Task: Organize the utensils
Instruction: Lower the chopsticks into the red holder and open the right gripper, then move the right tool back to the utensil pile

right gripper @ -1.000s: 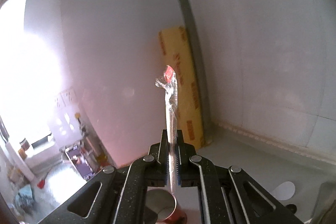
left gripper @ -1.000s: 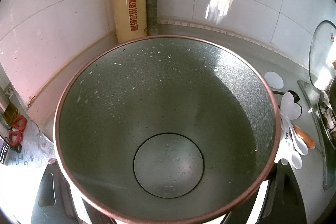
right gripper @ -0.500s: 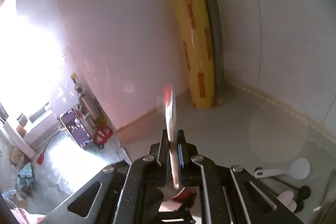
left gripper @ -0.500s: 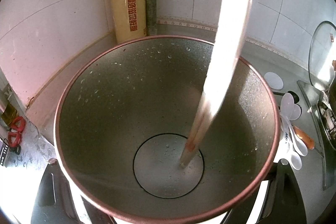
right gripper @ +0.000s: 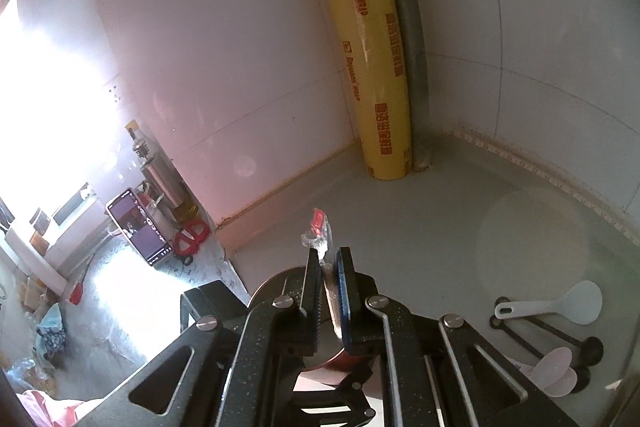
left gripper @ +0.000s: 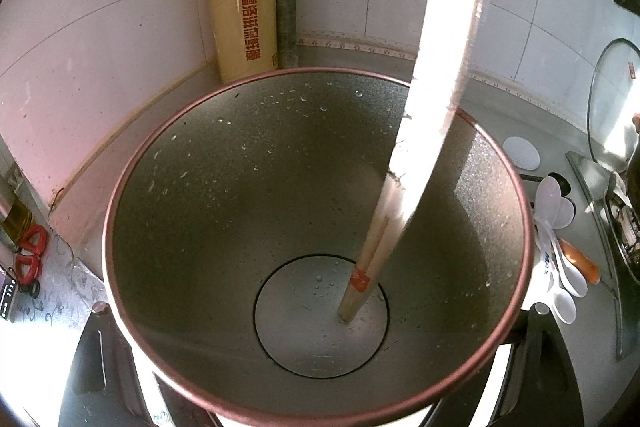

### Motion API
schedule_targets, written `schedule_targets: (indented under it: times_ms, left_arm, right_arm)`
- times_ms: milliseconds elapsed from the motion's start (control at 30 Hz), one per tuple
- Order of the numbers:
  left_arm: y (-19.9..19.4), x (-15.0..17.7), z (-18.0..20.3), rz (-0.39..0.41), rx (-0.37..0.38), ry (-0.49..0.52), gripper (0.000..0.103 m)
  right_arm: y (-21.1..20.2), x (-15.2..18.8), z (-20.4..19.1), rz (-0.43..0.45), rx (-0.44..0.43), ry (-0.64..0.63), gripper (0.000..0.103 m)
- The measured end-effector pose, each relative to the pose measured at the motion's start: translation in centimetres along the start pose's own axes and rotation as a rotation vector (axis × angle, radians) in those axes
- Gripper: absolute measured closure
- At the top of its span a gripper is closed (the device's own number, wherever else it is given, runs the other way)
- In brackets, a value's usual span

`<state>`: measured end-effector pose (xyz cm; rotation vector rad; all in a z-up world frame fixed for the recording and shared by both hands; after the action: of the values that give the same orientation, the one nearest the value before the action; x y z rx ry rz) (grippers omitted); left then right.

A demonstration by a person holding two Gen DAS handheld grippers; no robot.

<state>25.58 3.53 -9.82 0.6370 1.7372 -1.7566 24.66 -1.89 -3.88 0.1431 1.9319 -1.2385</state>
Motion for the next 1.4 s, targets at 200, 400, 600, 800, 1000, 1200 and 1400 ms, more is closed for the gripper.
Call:
schedule_targets:
  times_ms: [200,400,600,800,1000,1200,1400]
  left_arm:
    - [0.0,-0.1,-0.1,-0.001,-0.001,0.000,0.014]
    - [-0.2,0.0,0.1,-0.003,-0.004,0.002,0.014]
    - [-0.5,0.2,0.1,-0.005,-0.008,-0.007,0.014]
    - [-0.3,-0.3,0.0,-0.007,-0.017,-0.017,0.014]
    - [-0.3,-0.2,0.5,-0.005,-0.031,-0.025,0.014]
    - [-0.1,-0.2,1.0,-0.004,-0.050,-0.030,0.014]
    - [0.1,-0.2,1.5,-0.002,-0.068,-0.036,0.014]
  right_arm:
    - [-0.9,-0.2,0.2,0.029,0.018,-0.005,0.051]
    - [-1.9,0.0,1.0,0.047,0.016,0.026,0.030]
    - [-2.5,1.0,2.9,0.051,0.028,0.075,0.007]
    - [-3.1,3.1,5.7,0.046,0.081,0.120,0.000]
    - [-5.1,5.0,9.6,0.092,0.161,0.198,0.000]
    - [-9.3,6.7,14.7,0.176,0.310,0.279,0.000]
    - [-13.2,9.1,18.8,0.224,0.354,0.373,0.000]
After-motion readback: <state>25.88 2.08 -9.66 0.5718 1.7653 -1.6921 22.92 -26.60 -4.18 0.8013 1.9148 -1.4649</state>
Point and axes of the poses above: each gripper's, at about its wrist camera, not at the fingertips, and y roughly the way its jaws point, z to its right, x to its underside, the point moved 5 cm from there along y, roughly the way its jaws point, and after that the axes turned 2 degrees about z, right-handed, at the moved point
